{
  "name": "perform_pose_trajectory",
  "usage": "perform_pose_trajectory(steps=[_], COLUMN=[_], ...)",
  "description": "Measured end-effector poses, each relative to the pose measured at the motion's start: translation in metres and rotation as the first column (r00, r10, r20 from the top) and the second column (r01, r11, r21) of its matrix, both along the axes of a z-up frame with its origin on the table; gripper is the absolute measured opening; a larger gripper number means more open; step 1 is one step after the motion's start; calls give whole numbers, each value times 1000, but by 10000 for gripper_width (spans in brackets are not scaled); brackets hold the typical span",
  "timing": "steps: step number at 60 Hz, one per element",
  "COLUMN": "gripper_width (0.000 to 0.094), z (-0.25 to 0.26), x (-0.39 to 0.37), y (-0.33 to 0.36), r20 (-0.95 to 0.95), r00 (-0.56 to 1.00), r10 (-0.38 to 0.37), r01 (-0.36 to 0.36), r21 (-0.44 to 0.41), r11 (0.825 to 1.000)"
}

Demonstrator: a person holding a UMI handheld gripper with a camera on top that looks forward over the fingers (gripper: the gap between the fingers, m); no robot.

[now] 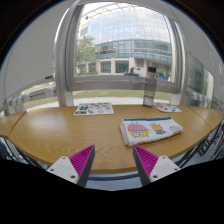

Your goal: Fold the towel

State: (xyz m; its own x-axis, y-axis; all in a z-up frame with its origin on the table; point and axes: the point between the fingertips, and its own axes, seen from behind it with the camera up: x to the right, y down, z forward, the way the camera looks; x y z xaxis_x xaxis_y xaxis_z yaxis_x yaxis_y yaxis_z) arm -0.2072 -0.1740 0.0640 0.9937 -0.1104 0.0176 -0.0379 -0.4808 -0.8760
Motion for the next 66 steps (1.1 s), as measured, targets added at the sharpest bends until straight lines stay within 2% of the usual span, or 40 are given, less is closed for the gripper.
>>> perform_pose_trajectory(steps=[4,10,18,25,26,32,35,45,53,66], gripper_width=[706,639,475,339,324,161,21,27,27,27], z=[-29,-41,-51,-73,-71,-72,-72,-71,-67,12], x=[53,80,91,91,90,87,93,93,86,115], y=[67,113,154,167,171,171,172,172,169,162], r20=[-1,18,48,50,51,72,88,48,-27,-127], r00=[1000,1000,997,994,993,987,988,995,994,982], r10=[6,19,64,99,104,145,129,90,103,141], r01=[-6,-19,-62,-93,-99,-137,-118,-84,-106,-143], r21=[-9,-30,-50,-111,-98,-113,-121,-112,-120,-12], r11=[1000,999,997,990,990,984,986,990,987,990])
